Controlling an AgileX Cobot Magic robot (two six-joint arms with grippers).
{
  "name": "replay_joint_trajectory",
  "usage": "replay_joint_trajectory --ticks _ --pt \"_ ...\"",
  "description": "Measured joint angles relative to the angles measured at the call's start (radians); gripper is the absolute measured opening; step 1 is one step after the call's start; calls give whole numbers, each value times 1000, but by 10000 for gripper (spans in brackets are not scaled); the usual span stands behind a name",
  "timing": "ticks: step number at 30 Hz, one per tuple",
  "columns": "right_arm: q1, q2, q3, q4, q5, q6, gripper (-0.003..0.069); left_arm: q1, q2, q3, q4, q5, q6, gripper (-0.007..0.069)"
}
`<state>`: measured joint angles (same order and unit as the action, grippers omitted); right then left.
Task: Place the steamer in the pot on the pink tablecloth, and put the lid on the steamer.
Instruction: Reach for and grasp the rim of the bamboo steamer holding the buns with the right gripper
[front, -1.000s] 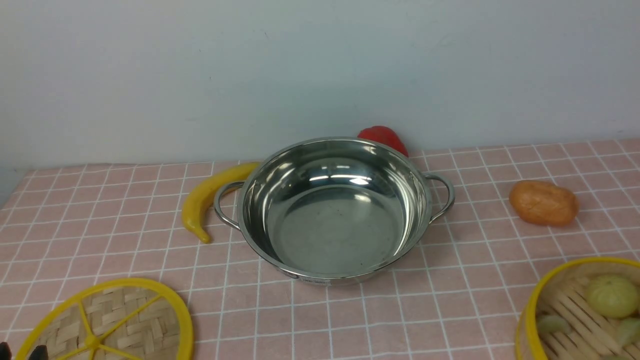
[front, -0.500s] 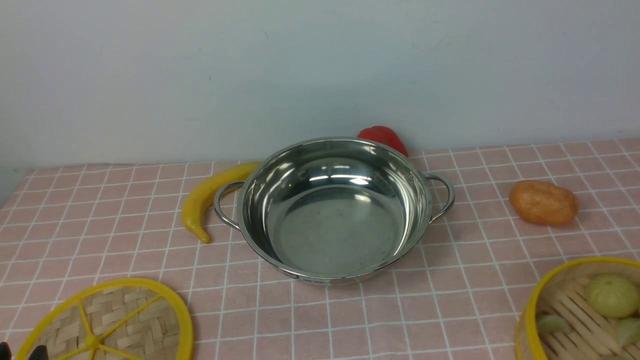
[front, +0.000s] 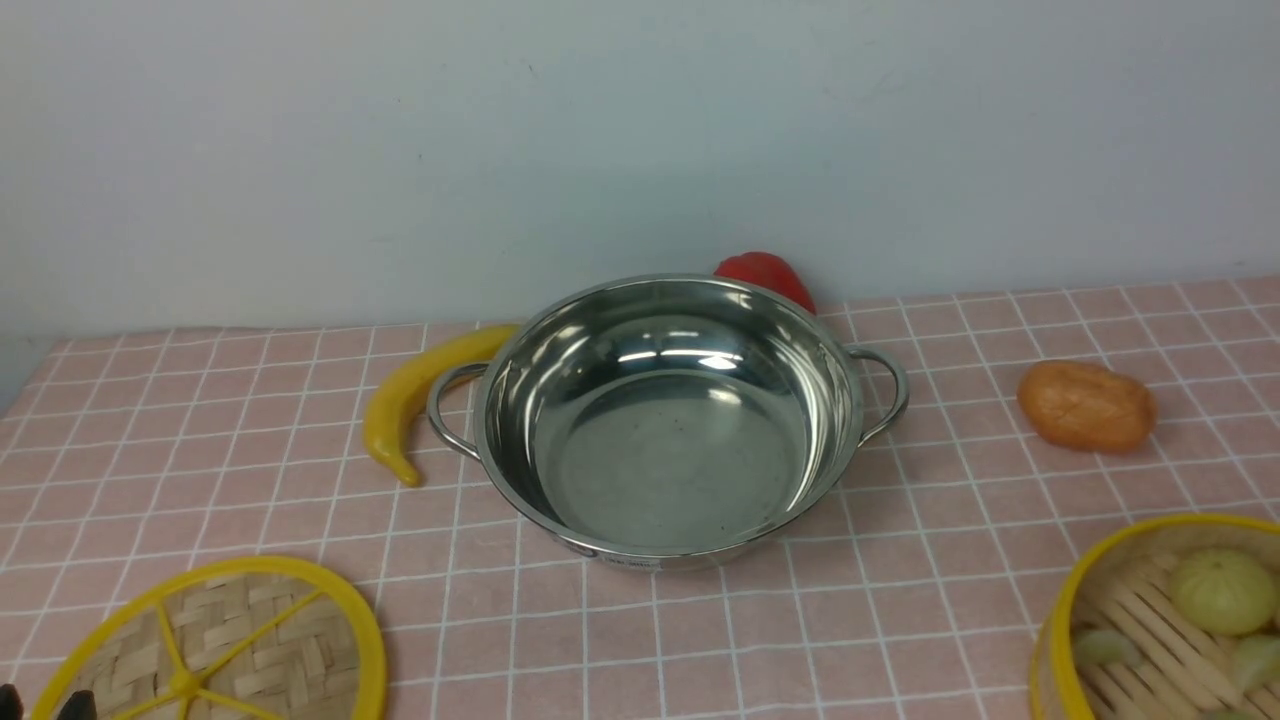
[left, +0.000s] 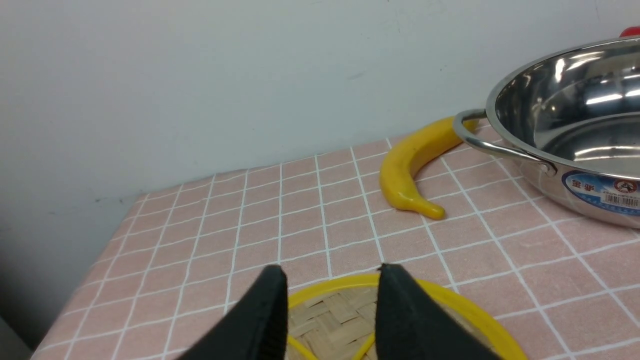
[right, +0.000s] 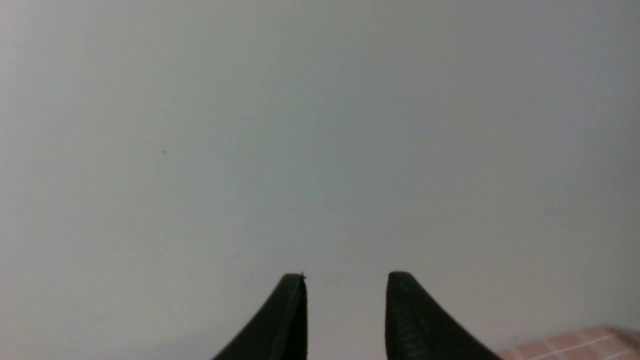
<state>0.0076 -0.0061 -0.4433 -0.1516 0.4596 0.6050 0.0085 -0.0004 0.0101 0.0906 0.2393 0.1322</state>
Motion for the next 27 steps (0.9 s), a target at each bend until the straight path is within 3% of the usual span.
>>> replay_joint_trajectory --ticks 4,8,13,15,18,21,24,25,27 --pt "0 0 -7 216 128 31 242 0 0 0 0 0 0 244" --pt "0 6 -7 344 175 34 242 0 0 0 0 0 0 244" --pt "0 39 -7 482 133 32 242 0 0 0 0 0 0 244" --pt "0 61 -7 543 116 -28 242 0 0 0 0 0 0 244" --pt "17 103 -20 647 155 -209 242 0 0 0 0 0 0 244" --pt "59 193 -81 745 309 -505 242 0 0 0 0 0 0 244" --pt "81 274 -128 767 406 -666 242 0 0 0 0 0 0 244" --pt "91 349 -178 773 488 -800 242 0 0 0 0 0 0 244" --pt "91 419 -209 770 552 -872 242 0 0 0 0 0 0 244"
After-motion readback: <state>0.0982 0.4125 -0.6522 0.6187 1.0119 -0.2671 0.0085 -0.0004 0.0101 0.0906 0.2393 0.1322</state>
